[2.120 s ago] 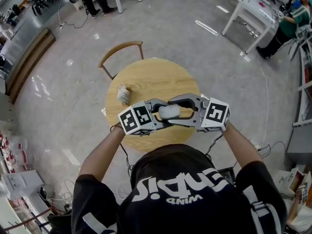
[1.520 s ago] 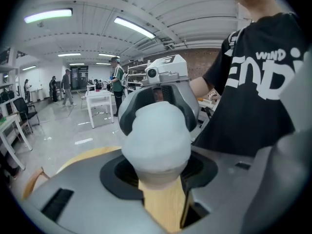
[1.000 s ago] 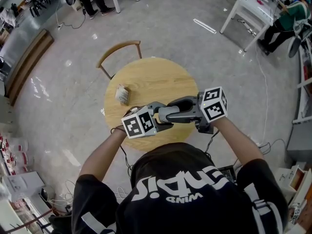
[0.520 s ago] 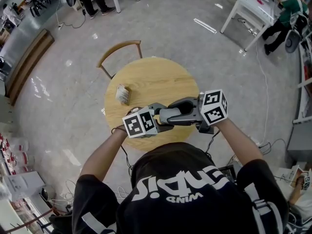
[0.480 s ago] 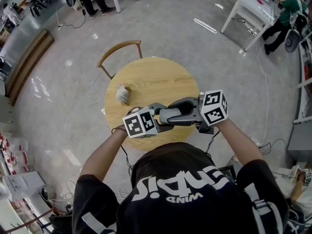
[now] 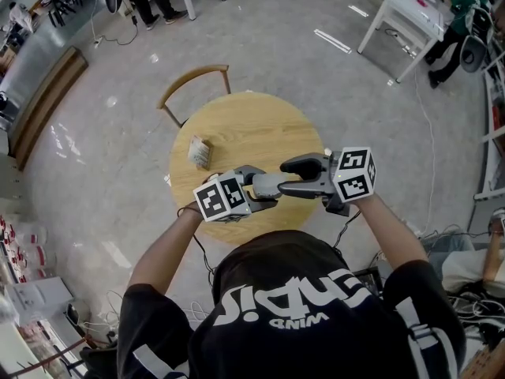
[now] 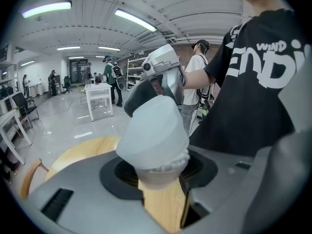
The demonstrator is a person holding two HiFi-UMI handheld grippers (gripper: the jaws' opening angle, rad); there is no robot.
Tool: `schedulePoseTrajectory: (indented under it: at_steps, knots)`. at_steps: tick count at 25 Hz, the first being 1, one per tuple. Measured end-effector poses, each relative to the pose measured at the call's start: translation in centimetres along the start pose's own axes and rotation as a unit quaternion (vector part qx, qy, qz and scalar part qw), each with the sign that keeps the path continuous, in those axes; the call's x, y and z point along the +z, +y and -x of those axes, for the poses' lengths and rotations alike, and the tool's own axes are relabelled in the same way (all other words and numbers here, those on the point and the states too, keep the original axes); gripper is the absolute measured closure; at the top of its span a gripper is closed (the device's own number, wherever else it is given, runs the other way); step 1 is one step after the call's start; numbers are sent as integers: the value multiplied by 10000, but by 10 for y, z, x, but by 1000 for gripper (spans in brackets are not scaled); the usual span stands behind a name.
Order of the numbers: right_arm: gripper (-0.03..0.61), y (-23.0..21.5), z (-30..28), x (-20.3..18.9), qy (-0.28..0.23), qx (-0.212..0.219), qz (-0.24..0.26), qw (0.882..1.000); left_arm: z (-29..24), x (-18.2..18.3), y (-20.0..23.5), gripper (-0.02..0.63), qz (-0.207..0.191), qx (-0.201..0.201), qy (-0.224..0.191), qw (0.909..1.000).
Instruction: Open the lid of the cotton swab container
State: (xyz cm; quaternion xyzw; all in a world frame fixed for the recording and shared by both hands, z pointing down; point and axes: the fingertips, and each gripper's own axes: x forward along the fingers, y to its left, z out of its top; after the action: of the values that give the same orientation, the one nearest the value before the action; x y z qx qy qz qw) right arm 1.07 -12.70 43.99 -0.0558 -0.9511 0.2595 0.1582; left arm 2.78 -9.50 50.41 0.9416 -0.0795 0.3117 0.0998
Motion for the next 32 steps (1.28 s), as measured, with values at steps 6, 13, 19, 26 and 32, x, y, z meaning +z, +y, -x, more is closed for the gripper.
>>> schedulePoseTrajectory:
  at_steps: [6, 13, 19, 26, 32]
  knots:
    - [357, -6, 7, -3, -159, -326, 4, 9993, 12, -13, 5, 403, 267, 181, -32, 9995]
    - [359, -22, 26, -13, -280, -999, 208, 9944, 25, -19, 19, 403, 804, 608, -223, 9947]
    - [368, -34, 47, -9, -577, -1771, 405, 9817, 44, -23, 33, 403, 1215, 1131, -524, 9847]
    - [393, -43, 70, -5, -1010, -2635, 568, 9577, 68, -33, 41, 403, 1598, 1788, -775, 9677]
    - [450, -50, 82, -11, -1203, -3124, 499, 9410, 85, -36, 49, 403, 1917, 2346, -1095, 9467]
